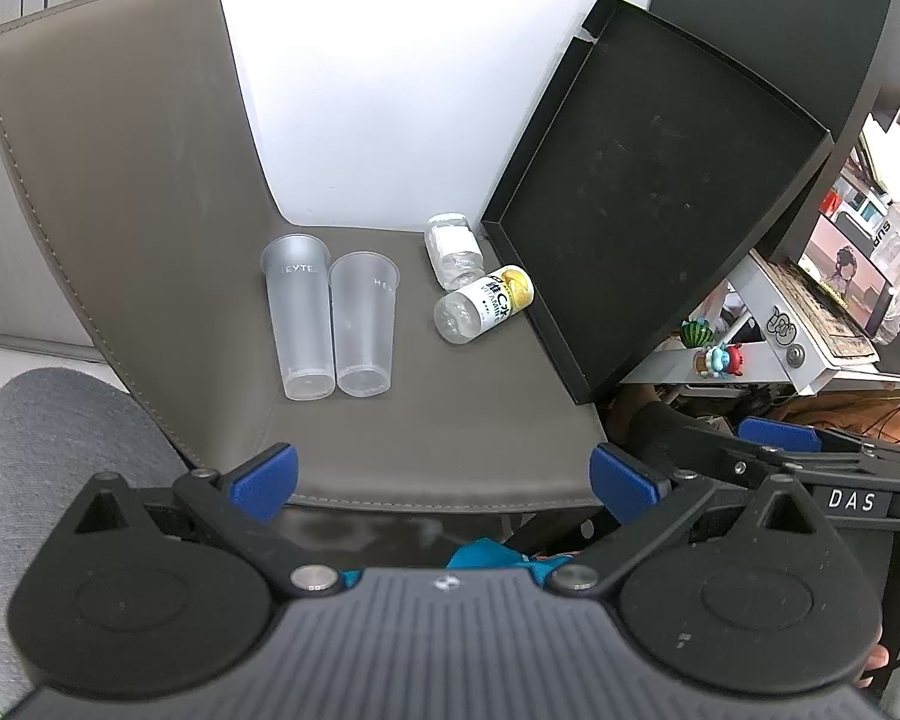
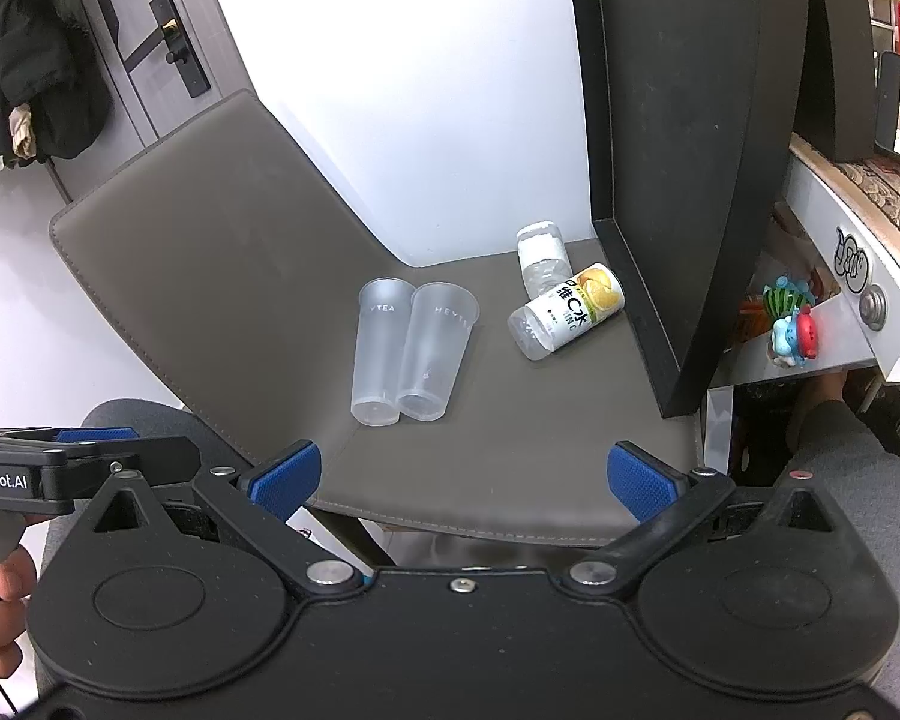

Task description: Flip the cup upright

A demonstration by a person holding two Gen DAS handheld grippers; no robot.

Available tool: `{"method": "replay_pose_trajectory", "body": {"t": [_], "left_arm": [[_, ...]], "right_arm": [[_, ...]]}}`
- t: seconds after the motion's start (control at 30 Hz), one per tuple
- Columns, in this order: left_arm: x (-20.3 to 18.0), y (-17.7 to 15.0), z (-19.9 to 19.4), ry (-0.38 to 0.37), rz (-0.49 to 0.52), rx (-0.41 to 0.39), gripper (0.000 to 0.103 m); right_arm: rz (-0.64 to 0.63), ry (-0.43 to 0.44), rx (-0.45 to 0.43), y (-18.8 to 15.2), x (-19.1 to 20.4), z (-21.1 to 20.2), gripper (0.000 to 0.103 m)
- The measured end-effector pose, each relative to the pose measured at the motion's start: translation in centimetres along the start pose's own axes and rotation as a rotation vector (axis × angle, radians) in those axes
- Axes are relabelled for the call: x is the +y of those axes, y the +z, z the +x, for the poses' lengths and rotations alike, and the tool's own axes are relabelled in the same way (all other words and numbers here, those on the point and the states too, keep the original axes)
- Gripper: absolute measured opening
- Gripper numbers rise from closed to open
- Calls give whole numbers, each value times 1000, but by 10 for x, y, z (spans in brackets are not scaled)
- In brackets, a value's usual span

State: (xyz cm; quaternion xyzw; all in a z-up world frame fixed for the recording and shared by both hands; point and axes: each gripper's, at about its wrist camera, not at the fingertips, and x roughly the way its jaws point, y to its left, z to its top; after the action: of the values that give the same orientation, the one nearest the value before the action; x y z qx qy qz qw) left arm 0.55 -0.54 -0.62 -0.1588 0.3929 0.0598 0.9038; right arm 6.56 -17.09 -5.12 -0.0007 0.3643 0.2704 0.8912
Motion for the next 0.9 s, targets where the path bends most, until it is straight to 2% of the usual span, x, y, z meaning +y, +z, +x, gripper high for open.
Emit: {"method": "replay_pose_trajectory", "body": {"t": [0.27,0.9], "left_arm": [[0,0,-3,-1,11,-21,103],[-1,2,-3,-3,19,-14,103]], "right_arm": [[-3,-2,-1,0,-1,0,103],[-9,2,5,3,2,-2,103]]}}
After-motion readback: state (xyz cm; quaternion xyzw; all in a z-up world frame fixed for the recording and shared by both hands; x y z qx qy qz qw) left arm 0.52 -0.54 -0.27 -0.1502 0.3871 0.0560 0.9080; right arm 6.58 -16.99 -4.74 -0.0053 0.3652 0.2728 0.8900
